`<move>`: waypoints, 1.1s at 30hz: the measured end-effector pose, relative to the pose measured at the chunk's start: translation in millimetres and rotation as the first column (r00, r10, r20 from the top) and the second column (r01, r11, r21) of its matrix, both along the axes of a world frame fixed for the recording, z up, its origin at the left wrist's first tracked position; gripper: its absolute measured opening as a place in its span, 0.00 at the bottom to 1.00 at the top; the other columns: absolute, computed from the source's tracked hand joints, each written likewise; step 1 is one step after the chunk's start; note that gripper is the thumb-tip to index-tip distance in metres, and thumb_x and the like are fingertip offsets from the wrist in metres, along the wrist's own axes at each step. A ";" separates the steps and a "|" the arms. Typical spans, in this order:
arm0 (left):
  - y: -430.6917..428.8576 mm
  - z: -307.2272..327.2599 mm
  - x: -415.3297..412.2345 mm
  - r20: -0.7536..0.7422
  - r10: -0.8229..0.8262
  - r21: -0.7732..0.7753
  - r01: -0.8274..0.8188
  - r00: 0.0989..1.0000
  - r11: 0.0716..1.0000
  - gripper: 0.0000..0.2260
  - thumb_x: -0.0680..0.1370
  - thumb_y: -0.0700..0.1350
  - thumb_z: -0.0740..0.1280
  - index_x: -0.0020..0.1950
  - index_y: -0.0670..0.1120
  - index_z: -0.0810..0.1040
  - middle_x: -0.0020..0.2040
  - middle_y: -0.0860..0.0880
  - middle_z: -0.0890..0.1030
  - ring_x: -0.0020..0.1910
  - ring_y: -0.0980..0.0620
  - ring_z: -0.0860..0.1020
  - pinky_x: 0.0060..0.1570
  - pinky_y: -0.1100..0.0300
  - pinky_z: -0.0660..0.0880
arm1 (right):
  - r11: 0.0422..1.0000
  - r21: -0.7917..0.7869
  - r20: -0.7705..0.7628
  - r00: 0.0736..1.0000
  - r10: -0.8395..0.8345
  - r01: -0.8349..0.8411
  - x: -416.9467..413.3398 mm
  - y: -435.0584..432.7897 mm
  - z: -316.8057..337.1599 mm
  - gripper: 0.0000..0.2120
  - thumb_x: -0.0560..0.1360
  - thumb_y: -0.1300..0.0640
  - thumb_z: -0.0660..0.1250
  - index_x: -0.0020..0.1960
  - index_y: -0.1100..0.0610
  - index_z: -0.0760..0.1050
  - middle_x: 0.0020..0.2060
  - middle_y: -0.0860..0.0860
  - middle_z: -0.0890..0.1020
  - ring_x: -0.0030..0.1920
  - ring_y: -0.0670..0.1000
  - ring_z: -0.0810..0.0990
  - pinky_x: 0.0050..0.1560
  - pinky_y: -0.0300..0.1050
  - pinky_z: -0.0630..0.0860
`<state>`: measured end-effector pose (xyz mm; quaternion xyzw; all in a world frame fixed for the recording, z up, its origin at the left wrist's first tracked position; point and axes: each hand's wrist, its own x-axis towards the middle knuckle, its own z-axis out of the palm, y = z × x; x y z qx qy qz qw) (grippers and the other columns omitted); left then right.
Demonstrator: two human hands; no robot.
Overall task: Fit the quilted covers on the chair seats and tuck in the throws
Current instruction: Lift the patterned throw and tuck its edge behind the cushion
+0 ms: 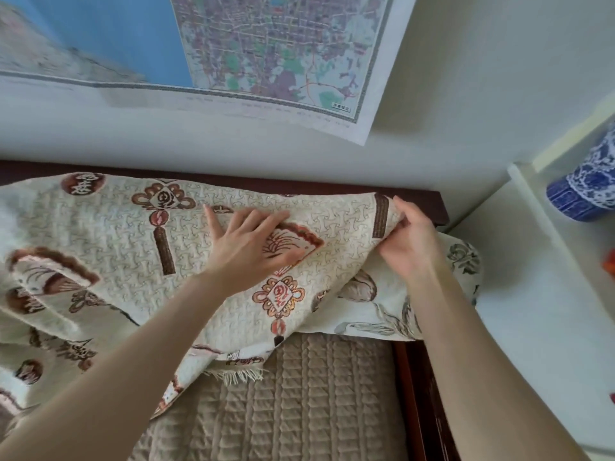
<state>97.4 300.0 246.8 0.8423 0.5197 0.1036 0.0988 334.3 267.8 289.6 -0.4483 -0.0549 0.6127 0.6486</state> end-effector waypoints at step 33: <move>-24.2 -18.9 84.5 -0.014 -0.067 0.066 0.068 0.998 0.995 0.45 0.65 0.80 0.38 0.73 0.59 0.66 0.63 0.57 0.73 0.69 0.50 0.64 0.69 0.34 0.32 | 0.946 -0.317 0.263 0.952 0.155 -0.067 68.5 -35.1 10.0 0.14 0.77 0.49 0.66 0.47 0.60 0.81 0.42 0.57 0.86 0.42 0.54 0.86 0.48 0.50 0.81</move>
